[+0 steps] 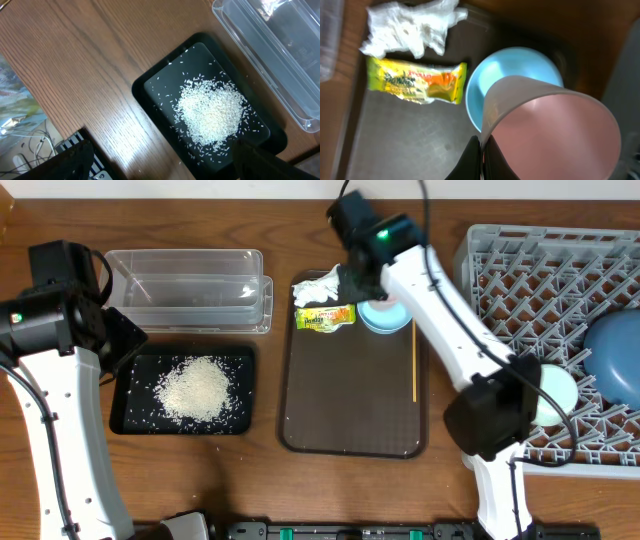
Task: Sort waste into correct bins and load items into the dishwasher rack
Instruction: 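Carry the pink cup to the rack and set it upside down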
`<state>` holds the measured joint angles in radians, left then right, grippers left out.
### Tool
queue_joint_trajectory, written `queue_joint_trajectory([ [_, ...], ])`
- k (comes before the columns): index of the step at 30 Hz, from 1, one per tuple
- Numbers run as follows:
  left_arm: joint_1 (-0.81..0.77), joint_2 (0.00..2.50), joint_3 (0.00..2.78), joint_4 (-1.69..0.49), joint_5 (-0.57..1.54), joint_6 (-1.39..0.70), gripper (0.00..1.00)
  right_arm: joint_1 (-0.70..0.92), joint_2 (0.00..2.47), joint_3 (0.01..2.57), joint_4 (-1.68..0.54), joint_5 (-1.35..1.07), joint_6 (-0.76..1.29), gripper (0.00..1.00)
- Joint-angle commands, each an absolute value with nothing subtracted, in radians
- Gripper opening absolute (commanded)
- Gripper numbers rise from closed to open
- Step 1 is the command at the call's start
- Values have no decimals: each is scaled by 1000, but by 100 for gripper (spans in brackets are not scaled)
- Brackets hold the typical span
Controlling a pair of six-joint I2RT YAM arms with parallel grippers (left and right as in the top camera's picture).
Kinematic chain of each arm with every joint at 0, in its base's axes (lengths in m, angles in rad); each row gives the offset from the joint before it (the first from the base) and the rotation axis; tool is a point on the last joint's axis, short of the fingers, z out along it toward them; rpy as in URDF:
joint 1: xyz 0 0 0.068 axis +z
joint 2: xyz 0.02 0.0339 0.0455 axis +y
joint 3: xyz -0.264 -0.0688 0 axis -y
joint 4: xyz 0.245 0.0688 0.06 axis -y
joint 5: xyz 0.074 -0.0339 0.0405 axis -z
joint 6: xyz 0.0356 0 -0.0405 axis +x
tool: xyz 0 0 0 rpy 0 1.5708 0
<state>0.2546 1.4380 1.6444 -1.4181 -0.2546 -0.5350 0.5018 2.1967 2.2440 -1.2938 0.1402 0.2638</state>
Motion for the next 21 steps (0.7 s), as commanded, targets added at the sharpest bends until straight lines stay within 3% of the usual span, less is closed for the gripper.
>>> queue_joint_trajectory([
  [1,259,1431,1647,-1425,-271,-536,90,409,2095,2323,-1328,73,276,1],
  [6,259,1431,1647,-1425,-271,-536,90,197,2006,2328,-1412,-202,252,1],
  [12,259,1431,1647,-1425,-271,-537,90,-83,1990,2317,-1558,-671,17,1],
  [21,259,1431,1647,-1425,-271,-536,90,-362,1990,2177,-1697,-863,-236,1],
])
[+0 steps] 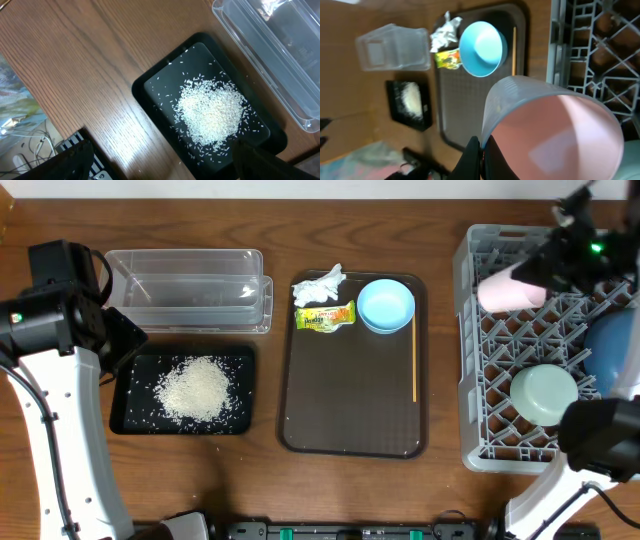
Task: Sort waste into correct bins and load items into the dishwasher rack
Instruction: 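Carry the pink cup to the rack and set it upside down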
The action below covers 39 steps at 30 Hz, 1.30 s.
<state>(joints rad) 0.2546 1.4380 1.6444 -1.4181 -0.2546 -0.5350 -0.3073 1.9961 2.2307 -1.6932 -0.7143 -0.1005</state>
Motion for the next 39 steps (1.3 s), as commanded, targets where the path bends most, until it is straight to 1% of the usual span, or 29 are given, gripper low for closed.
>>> queue_joint_trajectory([
  [1,259,1431,1647,-1425,-271,-536,90,-379,1990,2148,-1690,-879,-259,1],
  [3,259,1431,1647,-1425,-271,-537,90,-416,1990,2076,-1669,-935,-310,1],
  [6,259,1431,1647,-1425,-271,-536,90,-463,1990,1938,-1578,-1078,-403,1],
  [12,259,1431,1647,-1425,-271,-537,90,-530,1990,1700,-1328,-1274,-403,1],
  [15,259,1431,1647,-1425,-271,-536,90,-550,1990,1610,-1196,-1341,-370,1],
  [20,259,1431,1647,-1425,-271,-536,90,-550,1990,1520,-995,-1352,-200,1],
  [24,259,1431,1647,-1425,-271,-536,90,-539,1990,1466,-878,-1367,-140,1],
  [28,259,1431,1647,-1425,-271,-536,90,-534,1991,1455,-841,-1370,-108,1],
  [39,259,1431,1647,-1425,-271,-536,90,-529,2001,1389,-822,-1304,-109,1],
])
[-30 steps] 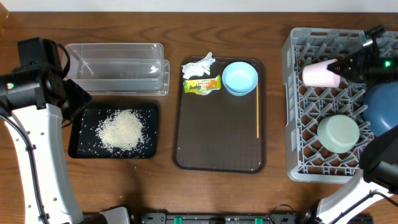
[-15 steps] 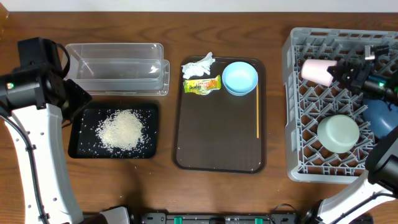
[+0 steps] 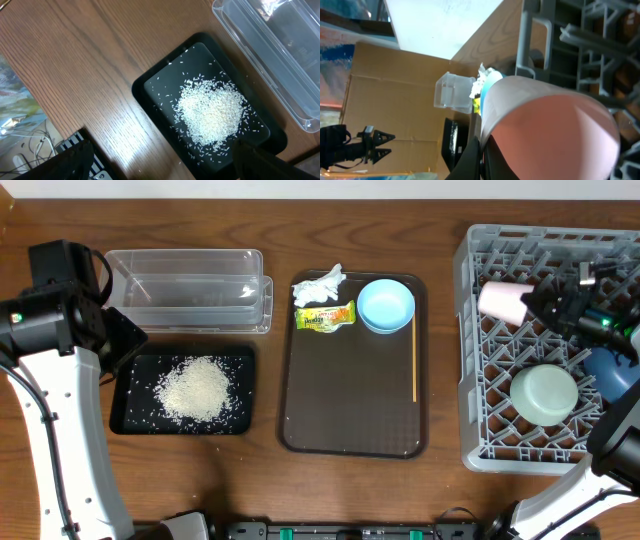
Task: Sort waste into correct bins and load items into the dishwasher rack
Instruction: 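Carry the pink cup to the rack and set it upside down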
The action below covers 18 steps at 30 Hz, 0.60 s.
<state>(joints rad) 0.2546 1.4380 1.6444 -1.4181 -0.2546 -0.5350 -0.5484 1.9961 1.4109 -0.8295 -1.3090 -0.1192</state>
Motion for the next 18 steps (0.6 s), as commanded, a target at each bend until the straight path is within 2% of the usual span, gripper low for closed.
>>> queue_joint_trajectory([
  [1,259,1431,1647,-1425,-271,-536,90,-529,2001,1386,-823,-1287,-108,1],
  [7,259,1431,1647,-1425,-271,-536,90,-531,2001,1385,-831,-1005,-11,1],
  [18,259,1431,1647,-1425,-271,-536,90,-611,1974,1399,-898,-901,47,1],
])
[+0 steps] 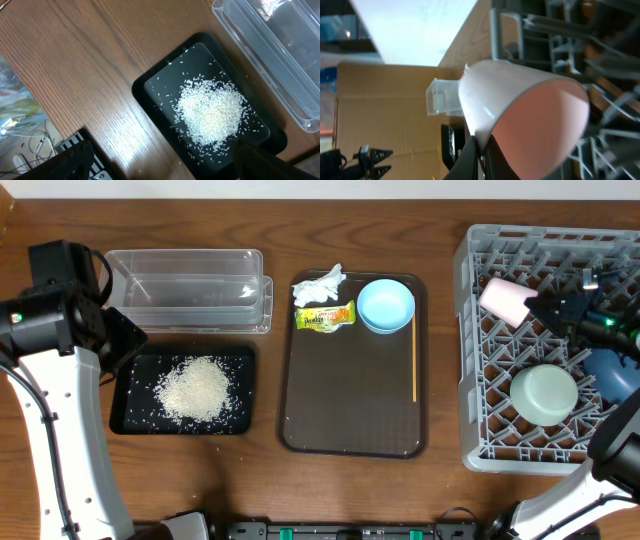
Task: Sort waste into correct bins and load items into the dishwasher rack
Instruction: 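Carry the pink cup to the rack and set it upside down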
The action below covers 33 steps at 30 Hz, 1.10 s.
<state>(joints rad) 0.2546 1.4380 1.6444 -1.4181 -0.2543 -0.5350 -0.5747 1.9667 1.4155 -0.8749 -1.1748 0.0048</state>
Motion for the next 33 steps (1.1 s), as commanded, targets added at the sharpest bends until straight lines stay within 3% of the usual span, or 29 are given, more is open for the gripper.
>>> queue_joint_trajectory([
  [1,259,1431,1647,-1425,-271,-537,90,-622,1964,1399,-908,-873,49,1],
  [6,259,1431,1647,-1425,-271,-536,90,-657,1893,1399,-945,-776,58,3],
  [9,259,1431,1647,-1425,-271,-536,90,-665,1850,1399,-962,-732,75,11],
  [16,259,1431,1647,-1425,-271,-536,90,-666,1714,1399,-986,-595,175,18],
  [18,259,1431,1647,-1425,-271,-536,91,-663,1655,1399,-985,-591,187,26],
  [20,259,1431,1647,-1425,-271,-536,90,-654,1597,1399,-982,-590,202,45],
  [22,259,1431,1647,-1425,-271,-536,90,-633,1545,1399,-976,-583,210,55],
  [28,259,1431,1647,-1425,-271,-536,90,-461,1442,1399,-948,-475,214,58],
  [30,259,1431,1647,-1425,-271,-537,90,-373,1435,1399,-918,-364,230,63],
  [31,259,1431,1647,-1425,-271,-537,90,-318,1439,1399,-892,-272,241,61],
  [33,259,1431,1647,-1425,-271,-536,90,-238,1458,1399,-857,-135,271,44],
])
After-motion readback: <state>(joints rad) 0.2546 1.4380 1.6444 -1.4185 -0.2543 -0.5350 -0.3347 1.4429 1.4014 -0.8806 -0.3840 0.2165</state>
